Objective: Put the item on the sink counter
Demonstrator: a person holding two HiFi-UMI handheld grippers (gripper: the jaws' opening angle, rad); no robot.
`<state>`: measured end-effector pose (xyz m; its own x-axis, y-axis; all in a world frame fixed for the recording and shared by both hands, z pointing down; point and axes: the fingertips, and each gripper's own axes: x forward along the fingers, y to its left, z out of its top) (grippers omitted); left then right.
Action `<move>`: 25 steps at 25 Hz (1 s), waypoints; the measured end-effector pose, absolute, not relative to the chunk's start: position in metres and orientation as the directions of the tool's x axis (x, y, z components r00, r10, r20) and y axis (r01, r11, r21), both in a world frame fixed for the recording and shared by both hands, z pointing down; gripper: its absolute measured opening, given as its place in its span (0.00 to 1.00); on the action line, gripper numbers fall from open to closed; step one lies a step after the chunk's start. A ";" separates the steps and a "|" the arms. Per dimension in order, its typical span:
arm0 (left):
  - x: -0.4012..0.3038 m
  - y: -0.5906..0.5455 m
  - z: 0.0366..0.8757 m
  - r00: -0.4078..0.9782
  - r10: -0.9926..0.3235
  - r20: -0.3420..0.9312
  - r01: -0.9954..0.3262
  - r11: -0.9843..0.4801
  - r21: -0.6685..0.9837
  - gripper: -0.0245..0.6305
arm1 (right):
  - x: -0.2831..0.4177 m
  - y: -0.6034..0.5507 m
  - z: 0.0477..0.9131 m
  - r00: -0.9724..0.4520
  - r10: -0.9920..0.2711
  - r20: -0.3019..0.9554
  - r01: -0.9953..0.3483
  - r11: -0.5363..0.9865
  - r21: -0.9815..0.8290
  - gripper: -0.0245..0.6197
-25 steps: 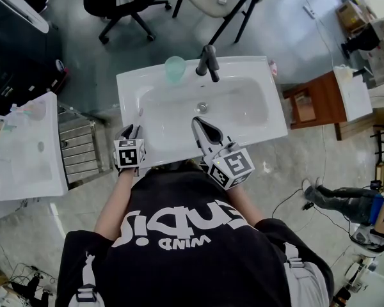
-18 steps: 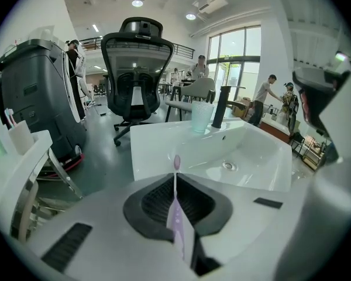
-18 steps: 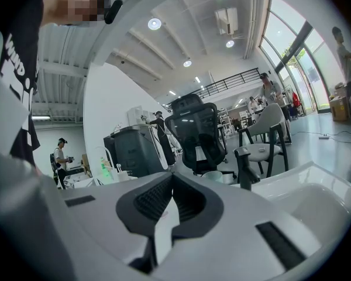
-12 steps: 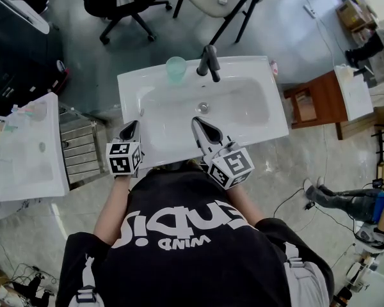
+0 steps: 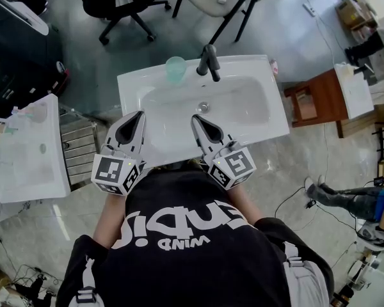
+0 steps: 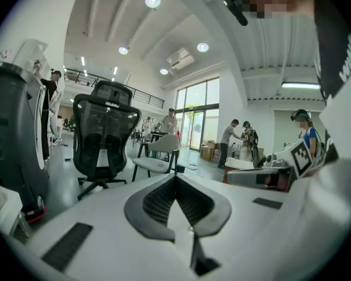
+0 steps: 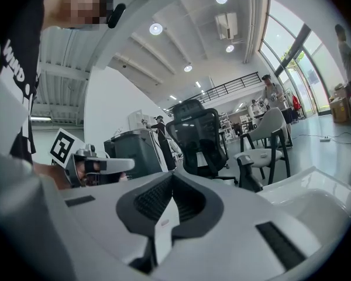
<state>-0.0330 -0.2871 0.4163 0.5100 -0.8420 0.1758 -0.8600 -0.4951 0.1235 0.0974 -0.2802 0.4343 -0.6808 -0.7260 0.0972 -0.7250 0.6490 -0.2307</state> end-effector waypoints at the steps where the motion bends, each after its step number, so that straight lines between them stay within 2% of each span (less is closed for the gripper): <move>1: -0.034 -0.285 0.408 0.509 -0.848 0.151 -0.861 -0.499 0.101 0.07 | 0.097 -0.281 0.432 -0.680 -0.728 0.092 -0.725 0.649 -0.230 0.07; 7: -0.040 -0.282 0.402 0.491 -0.865 0.110 -0.870 -0.492 0.013 0.07 | 0.098 -0.285 0.426 -0.668 -0.740 0.073 -0.735 0.642 -0.219 0.07; 25: -0.044 -0.285 0.418 0.466 -0.875 0.132 -0.885 -0.462 0.061 0.07 | 0.100 -0.288 0.423 -0.655 -0.752 0.067 -0.747 0.633 -0.200 0.07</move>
